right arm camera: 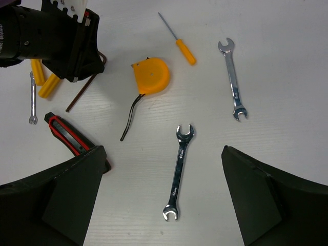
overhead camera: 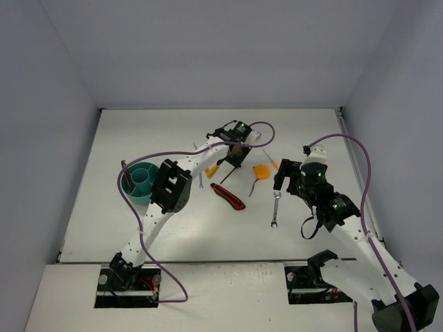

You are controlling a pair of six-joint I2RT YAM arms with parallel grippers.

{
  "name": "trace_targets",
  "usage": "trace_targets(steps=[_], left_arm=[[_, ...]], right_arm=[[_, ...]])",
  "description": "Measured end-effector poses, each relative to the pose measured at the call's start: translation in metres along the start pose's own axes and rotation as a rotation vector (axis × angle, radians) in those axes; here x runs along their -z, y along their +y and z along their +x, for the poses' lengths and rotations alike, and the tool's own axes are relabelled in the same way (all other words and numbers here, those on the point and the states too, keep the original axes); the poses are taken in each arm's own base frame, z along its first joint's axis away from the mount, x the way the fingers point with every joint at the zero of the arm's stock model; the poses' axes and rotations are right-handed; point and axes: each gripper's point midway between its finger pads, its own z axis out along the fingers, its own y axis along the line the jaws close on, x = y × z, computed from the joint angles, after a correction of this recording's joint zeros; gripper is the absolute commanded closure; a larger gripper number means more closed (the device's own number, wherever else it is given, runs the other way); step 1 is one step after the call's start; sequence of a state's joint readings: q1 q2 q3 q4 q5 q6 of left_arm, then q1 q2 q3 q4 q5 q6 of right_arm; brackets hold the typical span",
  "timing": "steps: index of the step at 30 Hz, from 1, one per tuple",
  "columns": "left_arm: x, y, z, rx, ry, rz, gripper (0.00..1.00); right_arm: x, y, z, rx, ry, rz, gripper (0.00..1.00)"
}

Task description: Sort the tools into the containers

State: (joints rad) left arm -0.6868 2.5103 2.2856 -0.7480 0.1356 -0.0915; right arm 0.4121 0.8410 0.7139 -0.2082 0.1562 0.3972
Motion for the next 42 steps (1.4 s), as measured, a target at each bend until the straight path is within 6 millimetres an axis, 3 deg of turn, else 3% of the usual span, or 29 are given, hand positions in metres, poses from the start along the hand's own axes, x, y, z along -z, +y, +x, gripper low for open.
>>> trace_targets(steps=[4,16,22,26,30,34,38,42], left_arm=[[0.0,-0.001,0.002,0.007,0.008,0.0,1.0],[0.006,0.013,0.004,0.011,0.013,-0.093,1.0],[0.032,0.029,-0.013,0.049,-0.044,-0.156,1.0],[0.088,0.035,-0.051,0.086,-0.19,-0.185,1.0],[0.176,0.039,-0.083,0.139,-0.389,-0.227,1.0],[0.267,0.055,-0.088,0.214,-0.569,-0.307,1.0],[0.322,0.094,-0.048,0.336,-0.675,-0.392,1.0],[0.345,0.151,0.027,0.473,-0.701,-0.523,1.0]], right_arm=[[0.0,0.0,0.001,0.002,0.002,0.001,0.06],[0.001,-0.001,0.001,0.005,0.002,0.001,0.06],[0.007,0.0,-0.005,-0.002,-0.025,-0.01,0.06],[0.009,0.0,-0.007,-0.006,-0.037,-0.016,0.06],[0.01,0.0,-0.008,-0.006,-0.039,-0.017,0.06],[0.01,0.001,-0.007,-0.002,-0.036,-0.021,0.06],[0.009,0.004,-0.004,0.008,-0.021,-0.039,0.05],[0.009,0.007,-0.002,0.018,-0.008,-0.059,0.05]])
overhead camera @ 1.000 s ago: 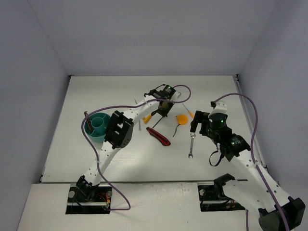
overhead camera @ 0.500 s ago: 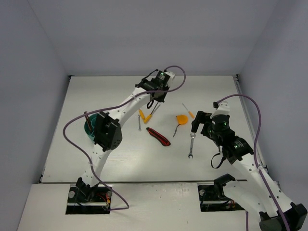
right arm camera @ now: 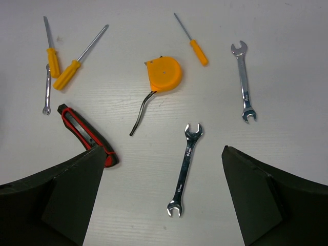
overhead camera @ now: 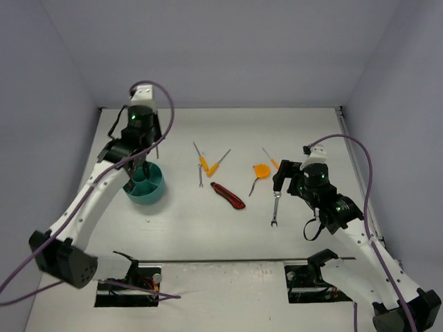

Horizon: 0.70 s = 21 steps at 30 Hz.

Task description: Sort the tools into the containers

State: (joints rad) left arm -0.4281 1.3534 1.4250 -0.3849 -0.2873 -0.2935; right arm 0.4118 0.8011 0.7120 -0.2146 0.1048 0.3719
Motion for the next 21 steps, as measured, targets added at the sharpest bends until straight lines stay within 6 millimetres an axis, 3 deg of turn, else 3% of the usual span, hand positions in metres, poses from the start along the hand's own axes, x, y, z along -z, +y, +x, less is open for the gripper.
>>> trace_targets(steps=[4,9,12,15,21], left_arm=[[0.02,0.071,0.024,0.071,-0.032,-0.143,1.0],[0.04,0.132,0.052,0.146,-0.08,-0.269,1.0],[0.038,0.151,0.057,0.169,-0.102,-0.314,1.0],[0.024,0.167,0.058,0.196,-0.127,-0.339,1.0],[-0.002,0.188,0.094,0.197,-0.072,-0.381,1.0]], right_arm=[[0.001,0.005,0.002,0.006,0.01,-0.028,0.05],[0.001,0.01,0.005,0.012,0.025,-0.063,0.05],[0.003,0.012,0.006,0.013,0.024,-0.076,0.05],[0.006,0.015,0.005,0.013,0.018,-0.096,0.04],[0.012,0.019,0.001,0.01,-0.006,-0.128,0.04]])
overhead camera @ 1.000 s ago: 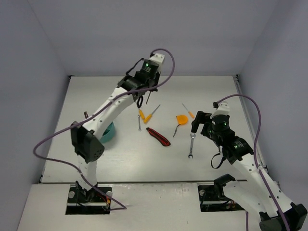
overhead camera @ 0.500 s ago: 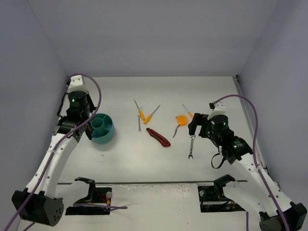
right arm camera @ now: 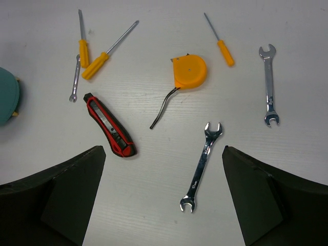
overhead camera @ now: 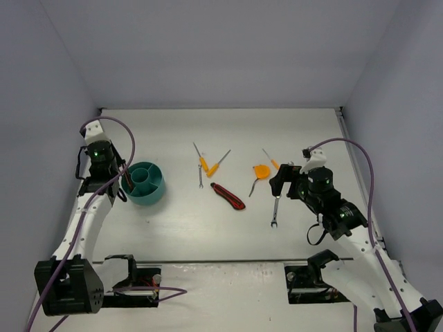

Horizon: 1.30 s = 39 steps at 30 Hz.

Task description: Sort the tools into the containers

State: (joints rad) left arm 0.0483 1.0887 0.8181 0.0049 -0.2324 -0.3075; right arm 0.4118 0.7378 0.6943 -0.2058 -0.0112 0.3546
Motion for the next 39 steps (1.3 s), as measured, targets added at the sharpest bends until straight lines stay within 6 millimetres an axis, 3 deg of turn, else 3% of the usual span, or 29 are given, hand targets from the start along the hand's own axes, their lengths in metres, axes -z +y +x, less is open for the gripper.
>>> trace_targets(steps=[9,18,26,34,39], left_arm=[[-0.016,-0.01,0.013,-0.013,-0.003,0.053,1.0],[-0.019,-0.001,0.055,-0.023,0.043,0.043,1.0],[-0.02,-0.009,0.053,-0.025,0.018,0.062,1.0],[-0.012,-0.016,0.073,-0.054,0.039,0.067,0.91],[-0.006,-0.014,0.065,-0.039,0.01,0.058,0.76]], right_arm=[[0.001,0.001,0.0,0.0,-0.002,-0.009,0.04],[-0.002,0.002,0.002,0.001,0.008,-0.009,0.04],[-0.004,0.002,0.003,0.001,0.011,-0.012,0.03],[-0.005,0.001,0.005,0.001,0.018,-0.009,0.03],[-0.005,0.001,0.005,0.001,0.018,-0.009,0.03]])
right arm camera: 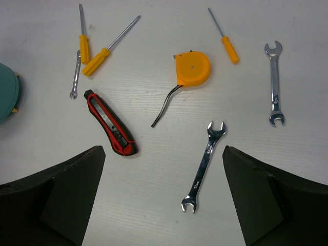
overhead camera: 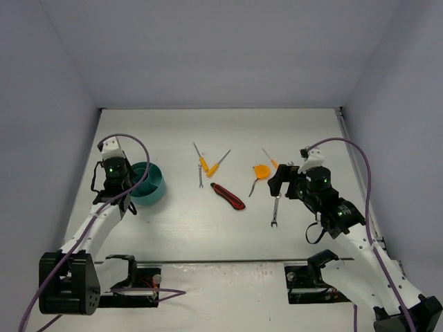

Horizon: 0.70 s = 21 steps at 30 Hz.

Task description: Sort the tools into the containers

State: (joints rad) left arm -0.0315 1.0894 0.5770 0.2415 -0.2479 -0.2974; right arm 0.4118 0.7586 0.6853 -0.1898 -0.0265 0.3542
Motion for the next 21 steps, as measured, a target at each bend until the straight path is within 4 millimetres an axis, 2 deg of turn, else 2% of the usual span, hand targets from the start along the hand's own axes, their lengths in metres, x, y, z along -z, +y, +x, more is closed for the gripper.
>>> trace_targets(steps=[9,11,13,17,19,21], left_arm=[[0.025,0.007,-0.02,0.027,-0.003,-0.034,0.47],[0.034,0.005,-0.037,0.03,0.005,-0.033,0.43],[0.044,-0.003,-0.063,0.042,-0.002,-0.012,0.37],[0.066,-0.027,-0.113,0.061,-0.014,0.094,0.3],[0.076,-0.041,-0.123,0.058,0.008,0.16,0.29],[0.084,-0.055,-0.121,0.044,0.06,0.229,0.27]], right_arm=[[-0.008,-0.002,0.007,0.006,0.036,0.011,0.04],[-0.013,-0.002,0.013,0.011,0.063,0.013,0.05],[-0.018,-0.003,0.02,0.018,0.099,0.015,0.08],[-0.031,0.003,0.038,0.051,0.19,0.001,0.09],[-0.038,0.013,0.046,0.085,0.237,-0.023,0.08],[-0.047,0.029,0.054,0.131,0.285,-0.054,0.07]])
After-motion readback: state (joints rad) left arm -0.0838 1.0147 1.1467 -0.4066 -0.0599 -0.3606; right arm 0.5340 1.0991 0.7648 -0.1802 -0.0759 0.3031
